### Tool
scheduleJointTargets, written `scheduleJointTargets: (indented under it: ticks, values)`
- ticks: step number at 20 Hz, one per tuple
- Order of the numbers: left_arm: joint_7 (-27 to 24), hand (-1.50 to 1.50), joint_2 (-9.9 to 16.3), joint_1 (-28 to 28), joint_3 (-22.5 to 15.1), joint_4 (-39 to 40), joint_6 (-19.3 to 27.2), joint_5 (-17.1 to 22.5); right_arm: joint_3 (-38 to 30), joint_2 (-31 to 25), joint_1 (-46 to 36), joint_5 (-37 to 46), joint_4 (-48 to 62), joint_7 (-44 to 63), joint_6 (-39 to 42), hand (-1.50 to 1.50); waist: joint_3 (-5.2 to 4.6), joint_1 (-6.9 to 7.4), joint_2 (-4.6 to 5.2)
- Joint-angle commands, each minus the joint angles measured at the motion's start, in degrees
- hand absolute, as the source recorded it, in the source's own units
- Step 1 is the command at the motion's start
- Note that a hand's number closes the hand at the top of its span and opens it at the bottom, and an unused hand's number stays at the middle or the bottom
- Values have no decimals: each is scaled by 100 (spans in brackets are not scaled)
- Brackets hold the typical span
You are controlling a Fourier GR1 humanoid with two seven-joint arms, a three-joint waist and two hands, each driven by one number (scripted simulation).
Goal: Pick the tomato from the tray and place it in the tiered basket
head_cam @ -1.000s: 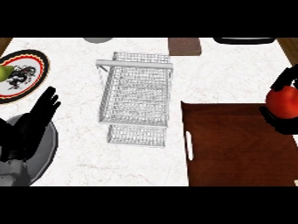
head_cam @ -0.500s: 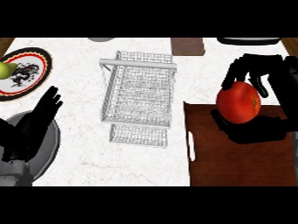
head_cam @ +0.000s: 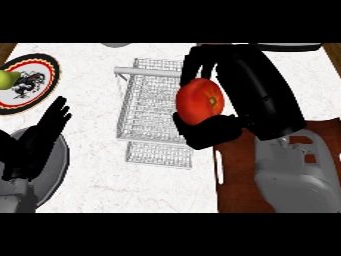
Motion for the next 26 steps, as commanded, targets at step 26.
scheduleJointTargets:
  ticks: [26]
  values:
    - [180, 0, -175, -382, 238, 166, -174, -135, 1149, 291, -1241, 35, 3770, -602, -3843, 150, 3, 80, 22]
